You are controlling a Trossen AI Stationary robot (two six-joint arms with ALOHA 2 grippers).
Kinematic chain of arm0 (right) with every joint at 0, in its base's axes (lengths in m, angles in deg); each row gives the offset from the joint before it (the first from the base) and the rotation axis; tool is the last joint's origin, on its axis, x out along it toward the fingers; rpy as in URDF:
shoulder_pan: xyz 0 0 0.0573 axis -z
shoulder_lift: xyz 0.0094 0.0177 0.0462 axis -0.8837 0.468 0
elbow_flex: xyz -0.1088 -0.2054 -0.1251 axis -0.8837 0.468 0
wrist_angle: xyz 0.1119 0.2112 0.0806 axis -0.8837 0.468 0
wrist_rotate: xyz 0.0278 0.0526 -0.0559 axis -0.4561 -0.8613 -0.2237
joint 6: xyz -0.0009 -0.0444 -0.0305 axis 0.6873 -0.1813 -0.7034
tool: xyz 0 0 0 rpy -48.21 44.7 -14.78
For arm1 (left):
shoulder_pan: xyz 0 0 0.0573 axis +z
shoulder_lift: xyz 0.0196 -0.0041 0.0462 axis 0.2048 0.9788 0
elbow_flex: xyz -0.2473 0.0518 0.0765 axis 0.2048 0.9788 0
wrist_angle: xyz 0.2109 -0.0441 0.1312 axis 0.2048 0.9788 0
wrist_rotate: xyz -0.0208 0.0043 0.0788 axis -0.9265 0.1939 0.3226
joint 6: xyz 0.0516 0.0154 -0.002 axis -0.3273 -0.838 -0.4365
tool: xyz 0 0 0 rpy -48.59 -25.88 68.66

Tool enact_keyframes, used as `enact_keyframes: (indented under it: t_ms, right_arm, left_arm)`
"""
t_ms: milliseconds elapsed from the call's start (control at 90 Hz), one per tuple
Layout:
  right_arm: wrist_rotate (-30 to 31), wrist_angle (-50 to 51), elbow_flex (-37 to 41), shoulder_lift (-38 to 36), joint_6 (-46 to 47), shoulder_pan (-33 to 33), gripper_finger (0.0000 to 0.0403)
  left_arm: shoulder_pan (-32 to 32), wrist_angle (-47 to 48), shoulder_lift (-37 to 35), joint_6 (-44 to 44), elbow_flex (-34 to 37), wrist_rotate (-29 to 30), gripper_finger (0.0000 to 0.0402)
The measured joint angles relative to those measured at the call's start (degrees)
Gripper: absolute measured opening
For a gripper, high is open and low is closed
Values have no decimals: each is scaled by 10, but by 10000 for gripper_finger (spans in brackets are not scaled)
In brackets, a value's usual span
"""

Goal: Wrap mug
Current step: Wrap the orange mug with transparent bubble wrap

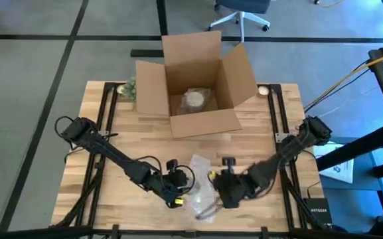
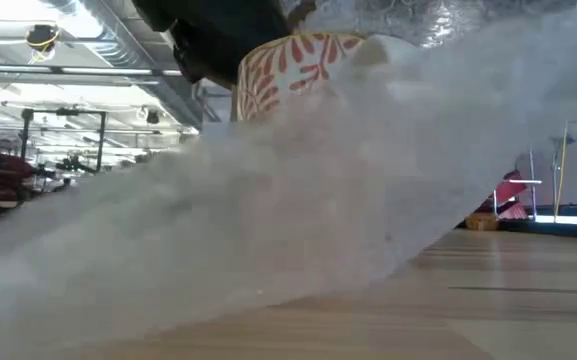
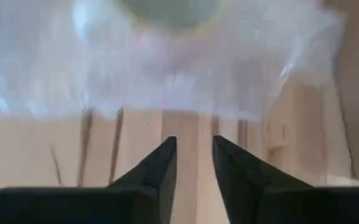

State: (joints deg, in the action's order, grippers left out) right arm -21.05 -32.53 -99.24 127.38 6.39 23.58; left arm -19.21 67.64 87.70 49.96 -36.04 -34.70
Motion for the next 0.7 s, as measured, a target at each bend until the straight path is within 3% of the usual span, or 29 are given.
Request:
enact_keyframes:
  t_ms: [133, 244, 389, 700]
  right_arm:
    - [33, -212, 83, 7, -40, -24, 103]
    - [70, -350, 98, 10, -102, -21, 100]
    - [89, -369, 66, 9, -169, 2, 100]
    - [-45, -387, 53, 49, -190, 73, 99]
  left_arm:
    - [0, -2, 0, 0, 0, 0, 144]
    - [0, -2, 0, 1, 0, 0, 144]
    - [0, -3, 0, 2, 0, 2, 144]
    - [0, -8, 2, 1, 2, -3, 144]
